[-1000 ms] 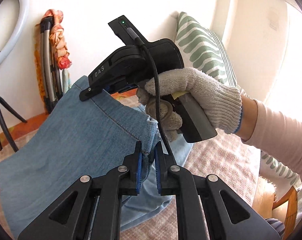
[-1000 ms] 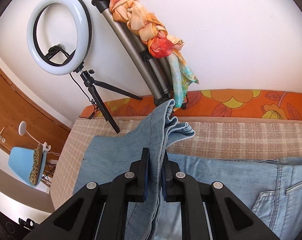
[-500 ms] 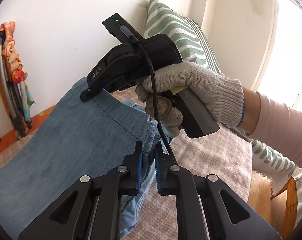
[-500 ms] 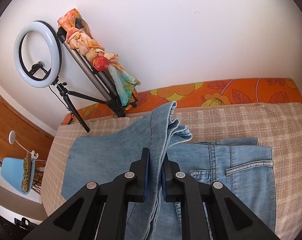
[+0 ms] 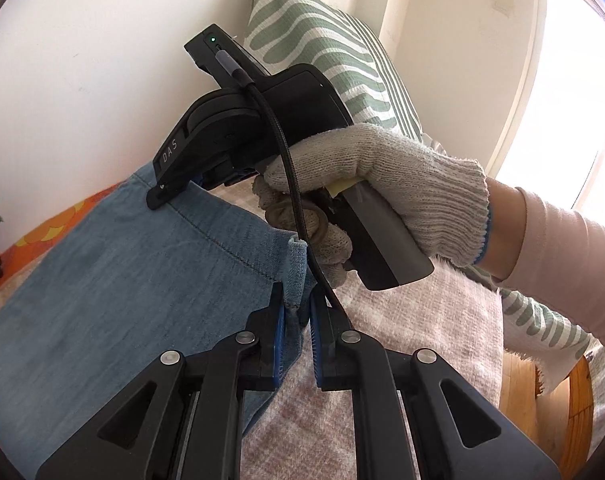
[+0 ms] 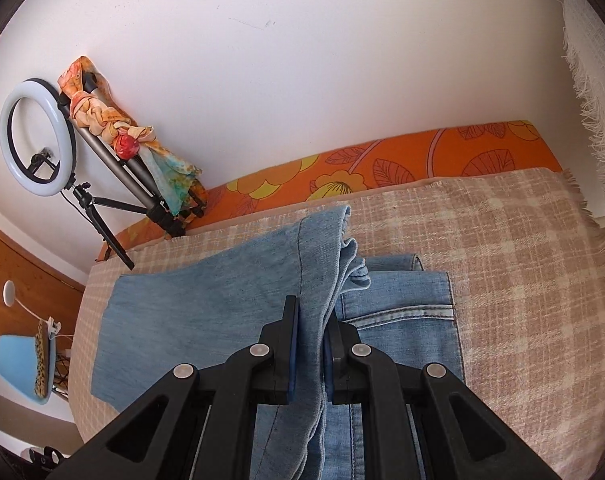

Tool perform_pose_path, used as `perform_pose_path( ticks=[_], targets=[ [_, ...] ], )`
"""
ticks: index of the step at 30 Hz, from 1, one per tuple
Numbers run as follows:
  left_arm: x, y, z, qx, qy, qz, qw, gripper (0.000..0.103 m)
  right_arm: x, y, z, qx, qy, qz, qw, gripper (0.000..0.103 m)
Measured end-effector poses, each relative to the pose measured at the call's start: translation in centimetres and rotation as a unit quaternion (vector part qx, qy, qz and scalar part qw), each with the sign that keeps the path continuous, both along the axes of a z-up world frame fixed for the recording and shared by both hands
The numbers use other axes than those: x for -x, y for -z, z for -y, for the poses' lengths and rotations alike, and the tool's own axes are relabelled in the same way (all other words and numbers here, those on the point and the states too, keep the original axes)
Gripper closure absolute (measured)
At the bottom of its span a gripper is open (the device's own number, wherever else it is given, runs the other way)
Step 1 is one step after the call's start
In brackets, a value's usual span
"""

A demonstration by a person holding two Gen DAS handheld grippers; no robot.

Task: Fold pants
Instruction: 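Lift the folded jeans edge with both tools and fold it over the rest, then lay the folded jeans down and open both tools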

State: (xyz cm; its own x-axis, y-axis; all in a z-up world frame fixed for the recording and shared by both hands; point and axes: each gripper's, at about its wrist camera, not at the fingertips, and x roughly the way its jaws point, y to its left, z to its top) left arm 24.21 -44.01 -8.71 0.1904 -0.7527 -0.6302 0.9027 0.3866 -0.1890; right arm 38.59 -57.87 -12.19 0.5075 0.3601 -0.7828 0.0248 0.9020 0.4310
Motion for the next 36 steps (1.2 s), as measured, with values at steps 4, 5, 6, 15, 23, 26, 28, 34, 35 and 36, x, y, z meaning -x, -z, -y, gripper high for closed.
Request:
perform_pose_path(
  ticks=[4, 5, 6, 15, 23, 26, 28, 34, 35, 36],
  targets=[
    [0.0, 1.1, 0.5, -0.009, -0.004, -0.004, 0.9999, 0.093, -0.3, 1.5, 0.3, 0.004, 0.0, -0.008, 1.0, 0.095],
    [-0.1, 1.5, 0.6, -0.012, -0.006, -0.005, 0.9999, 0.093, -0.3, 1.9, 0.4, 0.005, 0.001, -0.01, 1.0, 0.095],
    [0.0, 1.8, 0.8, -0.016, -0.007, -0.005, 0.9998, 0.093, -0.4, 2.3, 0.5, 0.004, 0.002, -0.013, 1.0, 0.095],
    [0.7, 3.0, 0.6, -0.054, -0.005, -0.017, 0.9984, 0.091, -0.2, 4.0, 0.4, 0.032, 0.004, -0.03, 0.999, 0.071],
    [1.2, 0.7, -5.6, -0.051, -0.045, -0.003, 0.9977, 0.068, 1.5, 0.4, -0.6, 0.089, 0.017, -0.002, 0.996, 0.056],
    [1.2, -0.5, -9.5, -0.055, -0.078, 0.02, 0.9953, 0.065, 2.0, -1.4, -1.8, 0.105, 0.014, 0.019, 0.994, 0.056],
    [0.8, -1.1, -12.9, -0.055, -0.103, 0.023, 0.9928, 0.063, 2.2, -2.4, -2.7, 0.108, 0.008, 0.031, 0.994, 0.051],
    [0.1, -1.6, -22.3, -0.08, -0.203, 0.046, 0.9748, 0.063, 2.2, -4.7, -6.7, 0.092, -0.023, 0.057, 0.994, 0.05],
    [-0.1, -1.5, -23.7, -0.082, -0.219, 0.041, 0.9714, 0.063, 2.1, -5.0, -7.6, 0.088, -0.032, 0.06, 0.994, 0.05],
    [-0.4, -1.3, -25.1, -0.084, -0.232, 0.033, 0.9685, 0.063, 1.9, -5.3, -8.5, 0.084, -0.04, 0.062, 0.994, 0.05]
  ],
)
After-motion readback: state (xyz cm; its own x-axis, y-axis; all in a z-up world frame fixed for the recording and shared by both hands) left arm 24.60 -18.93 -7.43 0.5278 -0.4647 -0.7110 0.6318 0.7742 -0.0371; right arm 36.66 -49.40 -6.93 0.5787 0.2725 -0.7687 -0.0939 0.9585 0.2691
